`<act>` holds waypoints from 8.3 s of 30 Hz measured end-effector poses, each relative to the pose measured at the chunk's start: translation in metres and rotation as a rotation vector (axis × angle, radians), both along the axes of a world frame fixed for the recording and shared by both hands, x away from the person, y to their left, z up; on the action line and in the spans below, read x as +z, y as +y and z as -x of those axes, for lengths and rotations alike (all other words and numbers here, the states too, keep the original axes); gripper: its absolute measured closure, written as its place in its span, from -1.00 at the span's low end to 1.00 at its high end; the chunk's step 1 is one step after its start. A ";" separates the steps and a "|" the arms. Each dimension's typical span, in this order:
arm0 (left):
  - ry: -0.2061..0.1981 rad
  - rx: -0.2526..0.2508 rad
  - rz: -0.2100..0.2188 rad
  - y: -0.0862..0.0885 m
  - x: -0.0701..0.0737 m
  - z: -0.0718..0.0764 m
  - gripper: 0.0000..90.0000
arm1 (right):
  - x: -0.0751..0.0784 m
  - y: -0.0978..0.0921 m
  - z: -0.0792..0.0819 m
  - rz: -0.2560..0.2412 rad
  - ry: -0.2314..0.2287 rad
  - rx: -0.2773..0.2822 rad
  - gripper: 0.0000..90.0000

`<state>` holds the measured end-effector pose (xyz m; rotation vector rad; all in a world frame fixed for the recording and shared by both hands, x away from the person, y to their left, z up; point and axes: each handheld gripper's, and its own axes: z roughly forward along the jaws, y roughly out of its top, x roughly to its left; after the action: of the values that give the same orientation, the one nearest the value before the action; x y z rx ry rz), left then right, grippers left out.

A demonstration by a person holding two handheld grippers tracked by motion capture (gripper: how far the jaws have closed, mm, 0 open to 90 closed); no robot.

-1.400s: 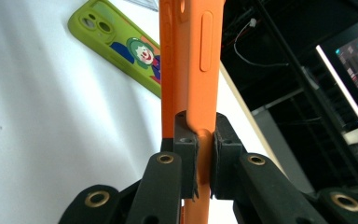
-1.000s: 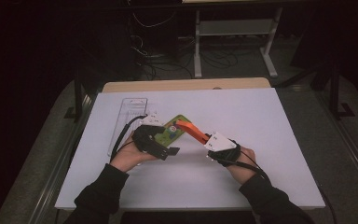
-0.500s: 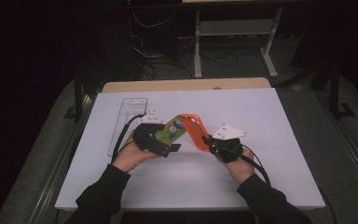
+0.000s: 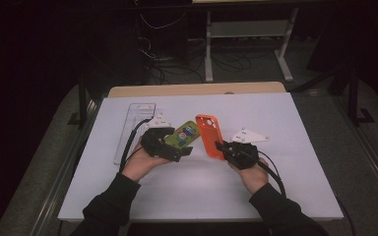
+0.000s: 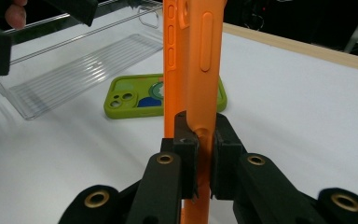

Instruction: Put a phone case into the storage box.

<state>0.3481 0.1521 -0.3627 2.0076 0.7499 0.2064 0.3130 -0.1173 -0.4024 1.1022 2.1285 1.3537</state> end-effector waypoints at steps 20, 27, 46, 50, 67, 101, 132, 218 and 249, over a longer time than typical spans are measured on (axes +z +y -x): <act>-0.006 0.038 0.177 -0.034 0.007 -0.016 -1.00 | 0.005 0.011 0.006 -0.004 -0.003 -0.018 0.82; -0.004 0.033 0.197 -0.041 0.008 -0.017 -1.00 | 0.005 0.012 0.006 0.011 -0.025 -0.013 0.82; -0.017 0.064 0.237 -0.054 0.009 -0.018 -1.00 | 0.004 0.022 0.010 0.020 -0.016 0.003 0.81; -0.015 0.086 0.239 -0.052 0.010 -0.019 -0.87 | 0.003 0.024 0.012 0.040 -0.021 0.014 0.81; -0.018 0.090 0.242 -0.049 0.012 -0.018 -0.68 | 0.003 0.024 0.011 0.047 -0.029 0.015 0.80; -0.157 0.221 0.168 -0.018 0.042 -0.032 -0.65 | 0.000 -0.014 0.009 0.082 0.025 0.078 -0.67; -0.264 0.670 0.013 0.093 0.065 -0.106 -0.65 | -0.018 -0.072 0.026 0.116 0.038 0.000 -0.86; -0.149 0.507 -0.130 0.072 0.044 -0.066 -1.00 | -0.013 -0.081 0.026 0.065 0.029 -0.018 -0.84; -0.015 0.042 -0.215 0.011 0.023 -0.079 -0.67 | -0.014 -0.078 0.024 0.078 0.040 0.012 -0.82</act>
<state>0.4271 0.1636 -0.3397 2.1916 0.7890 0.3388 0.2886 -0.1955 -0.4163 1.0962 2.2001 1.2532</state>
